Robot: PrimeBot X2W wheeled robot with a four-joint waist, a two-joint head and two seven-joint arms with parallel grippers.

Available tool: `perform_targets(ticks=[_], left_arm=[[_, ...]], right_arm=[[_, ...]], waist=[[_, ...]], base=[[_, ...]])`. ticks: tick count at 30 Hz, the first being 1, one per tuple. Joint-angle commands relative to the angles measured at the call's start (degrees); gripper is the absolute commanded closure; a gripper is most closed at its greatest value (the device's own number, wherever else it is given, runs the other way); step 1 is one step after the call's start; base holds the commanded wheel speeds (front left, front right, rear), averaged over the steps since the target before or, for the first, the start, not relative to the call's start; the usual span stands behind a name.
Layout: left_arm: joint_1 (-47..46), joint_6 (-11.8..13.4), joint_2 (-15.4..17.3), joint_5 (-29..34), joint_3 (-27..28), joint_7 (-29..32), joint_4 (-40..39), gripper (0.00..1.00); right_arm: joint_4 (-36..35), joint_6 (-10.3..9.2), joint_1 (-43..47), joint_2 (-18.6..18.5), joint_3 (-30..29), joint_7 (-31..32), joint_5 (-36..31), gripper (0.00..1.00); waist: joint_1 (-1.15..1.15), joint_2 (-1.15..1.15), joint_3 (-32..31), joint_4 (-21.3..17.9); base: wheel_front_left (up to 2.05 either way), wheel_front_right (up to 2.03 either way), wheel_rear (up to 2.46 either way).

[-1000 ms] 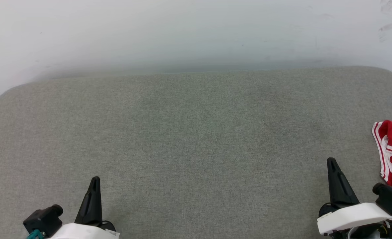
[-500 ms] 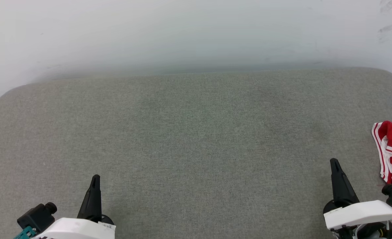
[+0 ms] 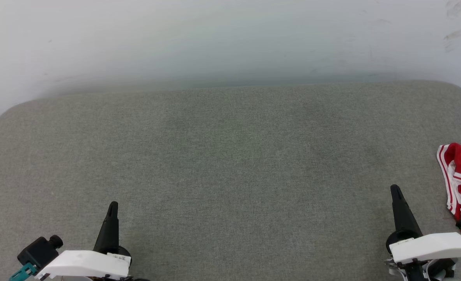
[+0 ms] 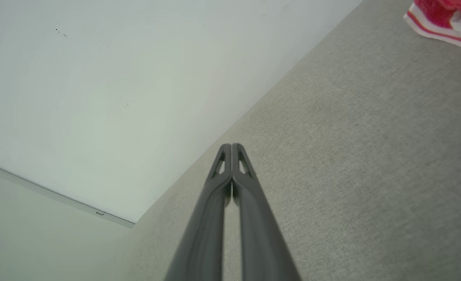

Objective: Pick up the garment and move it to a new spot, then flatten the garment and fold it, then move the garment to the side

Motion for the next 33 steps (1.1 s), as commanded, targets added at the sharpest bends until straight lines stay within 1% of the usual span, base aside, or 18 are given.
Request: perform_targets(ticks=[1, 15, 33], left_arm=[[-1.36, -0.06, 0.39, -1.58, 0.26, 0.35, -0.25, 1.0], [-2.79, -0.08, 0.21, -10.62, 0.69, 2.68, 1.13, 1.0], [-4.2, -0.11, -0.12, -20.52, 1.25, 5.48, 2.67, 1.0]], right_arm=[[-0.39, 0.0, -1.72, -0.48, -0.21, 0.32, 1.74, 1.0], [0.24, 0.0, -2.21, -0.51, -0.81, 2.65, 11.45, 1.0], [0.91, -0.01, -2.88, -0.46, -1.6, 5.38, 22.14, 1.0]], waist=[[0.0, 0.0, -0.02, 0.0], [0.0, 0.0, -0.29, 0.02], [0.0, 0.0, -0.63, 0.05]], base=[[0.0, 0.0, 0.0], [0.0, 0.0, 0.0], [0.0, 0.0, 0.0]])
